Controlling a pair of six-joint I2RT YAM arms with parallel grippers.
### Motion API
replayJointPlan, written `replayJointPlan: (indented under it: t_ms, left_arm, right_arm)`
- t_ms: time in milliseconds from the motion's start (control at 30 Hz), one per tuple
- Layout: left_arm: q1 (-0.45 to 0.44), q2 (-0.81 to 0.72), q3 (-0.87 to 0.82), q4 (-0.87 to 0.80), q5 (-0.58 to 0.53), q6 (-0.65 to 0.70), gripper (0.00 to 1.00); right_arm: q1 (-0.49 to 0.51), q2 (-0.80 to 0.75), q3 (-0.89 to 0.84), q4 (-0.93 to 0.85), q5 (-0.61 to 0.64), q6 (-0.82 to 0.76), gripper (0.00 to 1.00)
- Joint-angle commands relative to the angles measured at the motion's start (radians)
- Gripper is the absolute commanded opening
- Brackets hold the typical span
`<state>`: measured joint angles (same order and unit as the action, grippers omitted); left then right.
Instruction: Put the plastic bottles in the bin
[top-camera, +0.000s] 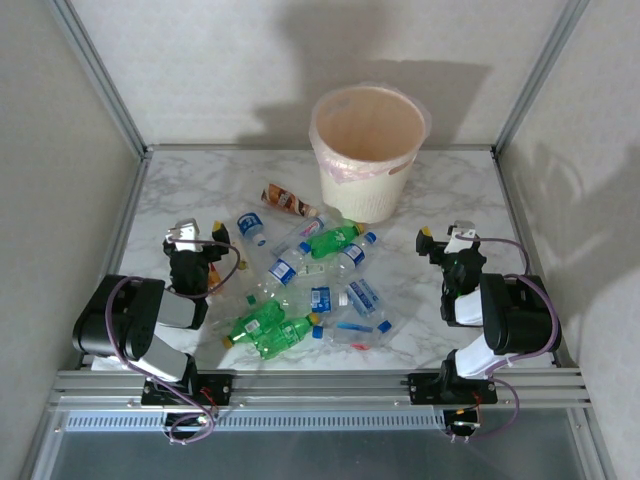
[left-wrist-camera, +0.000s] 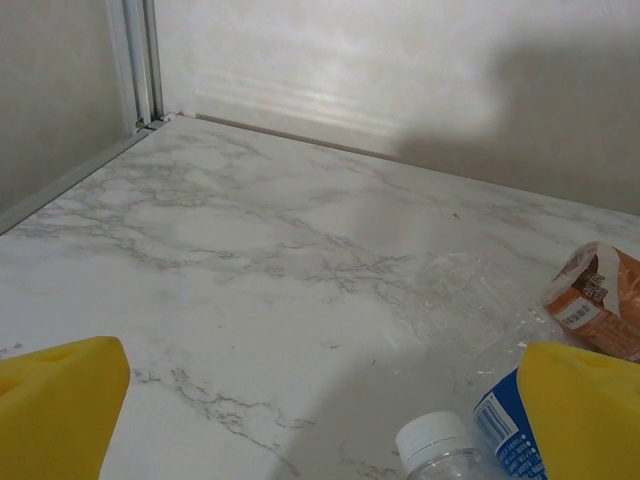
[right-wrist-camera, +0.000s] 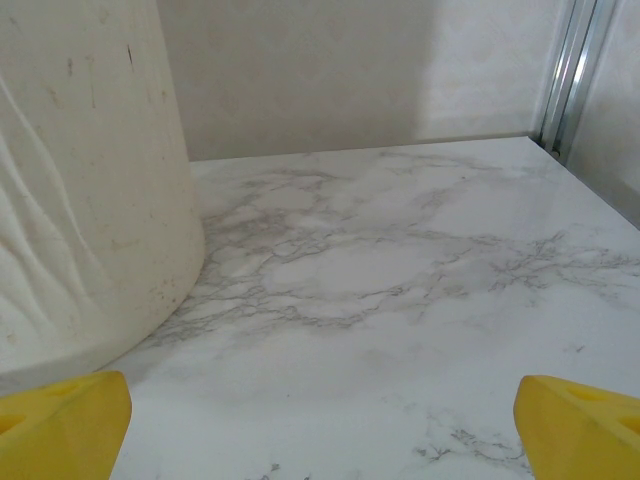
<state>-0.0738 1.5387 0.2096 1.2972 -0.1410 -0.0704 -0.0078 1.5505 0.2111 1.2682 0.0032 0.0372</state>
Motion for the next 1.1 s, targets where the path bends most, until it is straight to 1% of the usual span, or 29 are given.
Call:
replayJointPlan:
  t_ms: [0, 300, 333, 367, 400, 433, 467, 500, 533, 567, 600, 633, 667, 700, 733, 767, 833, 867, 933, 967, 1000, 1033, 1067]
  left_arm:
    - [0.011, 0.003, 0.018, -0.004, 0.018, 0.011, 0.99]
    - [0.011, 0.004, 0.018, -0.003, 0.021, 0.009, 0.99]
    - [0.011, 0.003, 0.020, -0.003, 0.020, 0.008, 0.99]
    - [0.011, 0.003, 0.019, -0.004, 0.018, 0.010, 0.99]
    - [0.006, -0.004, 0.020, 0.003, -0.001, 0.013, 0.99]
    - [-0.013, -0.058, 0.049, -0.112, -0.072, 0.011, 0.99]
    - [-0.018, -0.126, 0.134, -0.287, -0.099, 0.007, 0.99]
    - [-0.017, -0.177, 0.233, -0.477, -0.134, -0.014, 0.99]
    - [-0.017, -0.209, 0.330, -0.634, -0.187, -0.062, 0.99]
    - [-0.017, -0.232, 0.405, -0.747, -0.221, -0.114, 0.99]
    - [-0.017, -0.255, 0.481, -0.859, -0.234, -0.176, 0.95]
    - [-0.019, -0.271, 0.543, -0.936, -0.237, -0.238, 0.90]
    - [-0.018, -0.283, 0.604, -1.059, -0.211, -0.331, 0.89]
    - [-0.025, -0.291, 0.657, -1.124, -0.161, -0.397, 0.86]
    - [-0.050, -0.297, 0.699, -1.184, -0.156, -0.449, 0.86]
    - [-0.081, -0.301, 0.729, -1.229, -0.167, -0.492, 0.86]
    - [-0.169, -0.308, 0.774, -1.292, -0.187, -0.539, 0.86]
    - [-0.211, -0.311, 0.791, -1.311, -0.200, -0.535, 0.89]
    - [-0.302, -0.317, 0.821, -1.348, -0.261, -0.507, 0.90]
    - [-0.336, -0.319, 0.834, -1.365, -0.284, -0.490, 0.90]
    - [-0.361, -0.320, 0.851, -1.387, -0.304, -0.481, 0.90]
    - [-0.370, -0.321, 0.867, -1.405, -0.305, -0.481, 0.90]
    - [-0.371, -0.322, 0.878, -1.417, -0.300, -0.488, 0.89]
  right_arm:
    - [0.004, -0.003, 0.007, 0.028, -0.001, -0.011, 0.99]
    - [0.004, -0.003, 0.006, 0.028, -0.002, -0.011, 0.99]
    - [0.007, -0.004, 0.009, 0.029, 0.016, -0.011, 0.99]
    - [0.018, -0.034, 0.033, -0.034, 0.065, -0.009, 0.99]
    - [0.048, -0.111, 0.107, -0.211, 0.147, -0.014, 0.99]
    - [0.079, -0.183, 0.206, -0.428, 0.242, 0.007, 0.99]
    - [0.097, -0.242, 0.322, -0.649, 0.340, 0.098, 0.99]
    - [0.098, -0.287, 0.472, -0.946, 0.368, 0.248, 0.99]
    - [0.097, -0.309, 0.603, -1.152, 0.331, 0.354, 0.99]
    - [0.098, -0.315, 0.682, -1.299, 0.292, 0.413, 0.99]
    - [0.103, -0.325, 0.689, -1.366, 0.298, 0.474, 0.99]
    - [0.096, -0.329, 0.656, -1.389, 0.292, 0.560, 0.99]
    - [0.071, -0.334, 0.635, -1.404, 0.193, 0.597, 0.99]
    - [0.073, -0.333, 0.634, -1.420, 0.112, 0.597, 0.98]
    - [0.114, -0.325, 0.657, -1.475, 0.086, 0.584, 0.96]
    - [0.173, -0.317, 0.688, -1.539, 0.117, 0.571, 0.96]
    - [0.351, -0.290, 0.771, -1.701, 0.234, 0.535, 0.99]
    - [0.423, -0.280, 0.797, -1.758, 0.271, 0.530, 0.99]
    - [0.562, -0.266, 0.830, -1.862, 0.321, 0.544, 0.99]
    - [0.597, -0.266, 0.830, -1.881, 0.265, 0.519, 0.99]
    - [0.631, -0.281, 0.813, -1.877, 0.167, 0.474, 0.95]
    - [0.659, -0.301, 0.792, -1.871, 0.085, 0.447, 0.94]
    - [0.681, -0.323, 0.776, -1.872, 0.048, 0.444, 0.94]
